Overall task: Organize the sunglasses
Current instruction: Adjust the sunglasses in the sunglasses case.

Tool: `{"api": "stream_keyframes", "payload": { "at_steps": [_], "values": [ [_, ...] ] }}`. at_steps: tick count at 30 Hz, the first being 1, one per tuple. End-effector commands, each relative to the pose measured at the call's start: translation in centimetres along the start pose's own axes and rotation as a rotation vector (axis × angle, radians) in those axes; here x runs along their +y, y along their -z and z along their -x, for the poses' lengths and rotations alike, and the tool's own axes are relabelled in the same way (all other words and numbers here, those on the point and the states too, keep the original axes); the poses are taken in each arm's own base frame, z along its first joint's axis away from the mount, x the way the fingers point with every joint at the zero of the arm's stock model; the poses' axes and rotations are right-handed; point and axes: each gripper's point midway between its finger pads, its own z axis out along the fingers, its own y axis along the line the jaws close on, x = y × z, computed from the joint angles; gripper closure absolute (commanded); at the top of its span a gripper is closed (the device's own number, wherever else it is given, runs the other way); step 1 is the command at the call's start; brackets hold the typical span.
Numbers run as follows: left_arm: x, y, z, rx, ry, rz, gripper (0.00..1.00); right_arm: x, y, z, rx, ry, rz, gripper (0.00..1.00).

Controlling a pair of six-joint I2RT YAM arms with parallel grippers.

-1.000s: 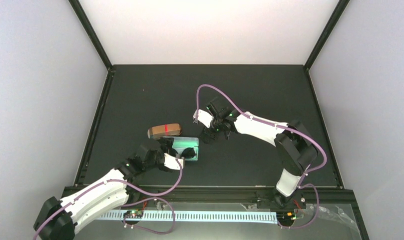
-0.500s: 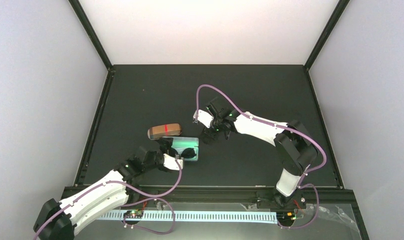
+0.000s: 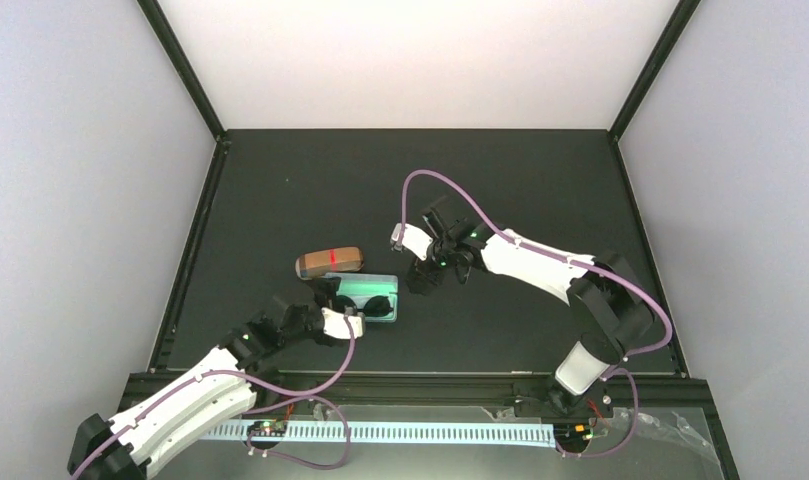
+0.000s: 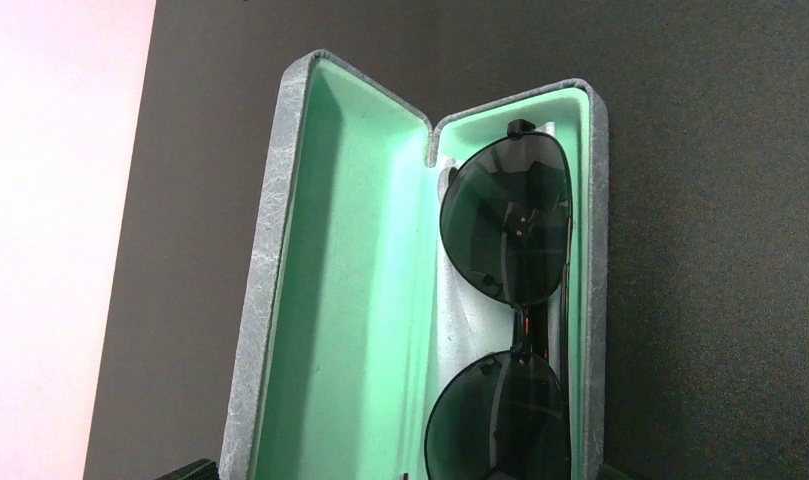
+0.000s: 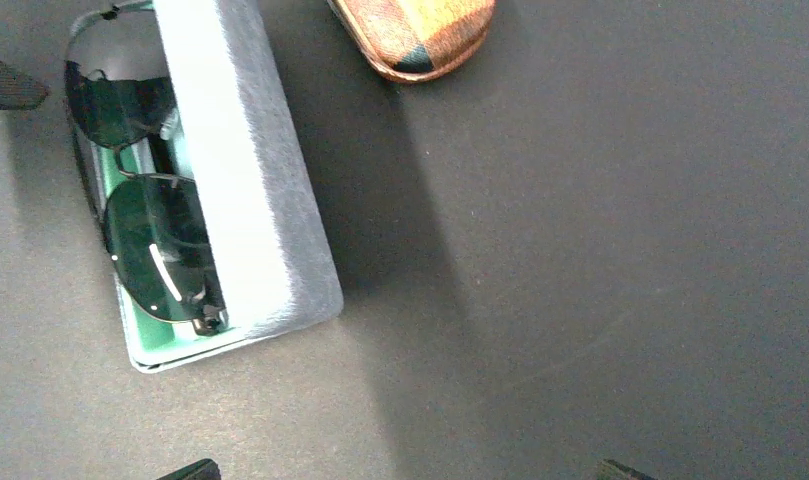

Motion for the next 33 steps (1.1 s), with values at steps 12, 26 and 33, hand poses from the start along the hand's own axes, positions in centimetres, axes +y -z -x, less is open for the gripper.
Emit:
{"api": "stream_keyframes", "payload": {
  "at_steps": [12, 26, 33],
  "values": [
    [1.5, -0.8, 0.3, 0.026, 0.102, 0.002, 0.01, 1.3, 0.7, 0.5, -0.046, 0.023, 0.068, 0.0],
    [1.9, 0.1, 0.7, -0.011, 0.107, 0.043, 0.01, 1.6, 0.3, 0.3, -0.038, 0.021, 0.091, 0.0],
    [1.6, -0.4, 0.5, 0.001, 0.099, 0.028, 0.01, 1.6, 0.3, 0.2, -0.034, 0.019, 0.091, 0.0]
  ]
}}
